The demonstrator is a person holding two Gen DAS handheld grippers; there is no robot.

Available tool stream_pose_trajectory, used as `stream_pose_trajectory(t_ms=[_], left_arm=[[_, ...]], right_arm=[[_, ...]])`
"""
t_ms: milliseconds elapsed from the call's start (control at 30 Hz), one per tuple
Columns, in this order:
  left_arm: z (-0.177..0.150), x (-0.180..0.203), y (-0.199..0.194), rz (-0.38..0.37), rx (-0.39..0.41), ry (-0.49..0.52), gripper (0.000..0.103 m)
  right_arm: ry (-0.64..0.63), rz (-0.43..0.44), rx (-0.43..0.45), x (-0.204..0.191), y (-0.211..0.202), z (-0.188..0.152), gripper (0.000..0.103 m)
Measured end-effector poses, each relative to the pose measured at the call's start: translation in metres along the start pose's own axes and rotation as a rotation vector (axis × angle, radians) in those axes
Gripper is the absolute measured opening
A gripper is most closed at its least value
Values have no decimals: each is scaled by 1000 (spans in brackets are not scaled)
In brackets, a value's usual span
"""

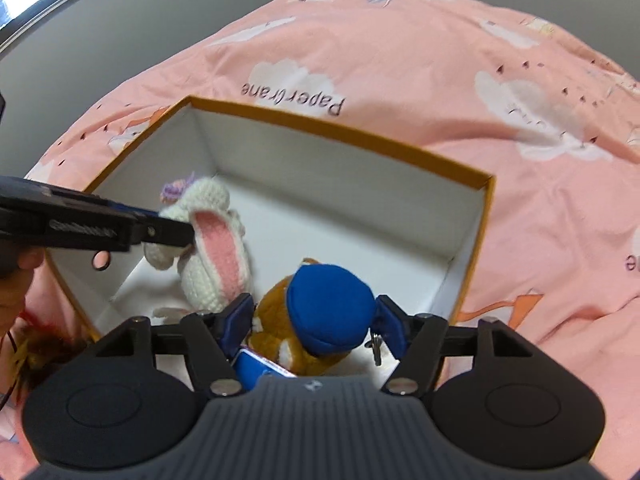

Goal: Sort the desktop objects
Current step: 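Lower the raccoon plush into the box and open the right gripper while the left carries the bunny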

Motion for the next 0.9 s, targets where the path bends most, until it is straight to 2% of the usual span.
stream_pose_trajectory(t_ms=[167, 267, 333, 467, 533, 600, 700, 767, 833, 900], left_arm=[[6, 3, 4, 39, -21, 96, 33], [10, 10, -4, 61, -39, 201, 34], [10, 17, -9, 72, -53, 295, 34], [2, 38, -13, 107, -120, 579, 34], [-5, 48, -10, 130, -168, 732, 34], [-16, 55, -6, 143, -248, 895, 34], [-26, 56, 2, 162, -338, 1048, 35], [-31, 53, 10, 168, -393, 1122, 36], [-36, 50, 16, 161, -464, 1174, 41], [-39, 46, 23, 154, -511, 1227, 52]], right_arm=[[-43, -97, 97, 13, -9, 11, 69], [-26, -104, 123, 19, -14, 17, 69], [-4, -91, 131, 20, -17, 19, 69], [26, -75, 151, 18, -19, 17, 69], [50, -62, 150, 19, -19, 13, 69], [80, -40, 139, 19, -18, 10, 69], [110, -21, 132, 20, -16, 6, 69], [120, -13, 135, 20, -17, 4, 70], [131, -1, 137, 20, -18, 3, 71], [143, 6, 137, 21, -18, 2, 71]])
Point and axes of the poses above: each gripper's, at about its wrist camera, not at the fingertips, and y roughly the way its jaws point, x to its right, z to its top, the point moved 9 cm from there along y, roughly the way its jaws point, and after that the axes turned 11 degrees about -z, right-handed, at the moved point
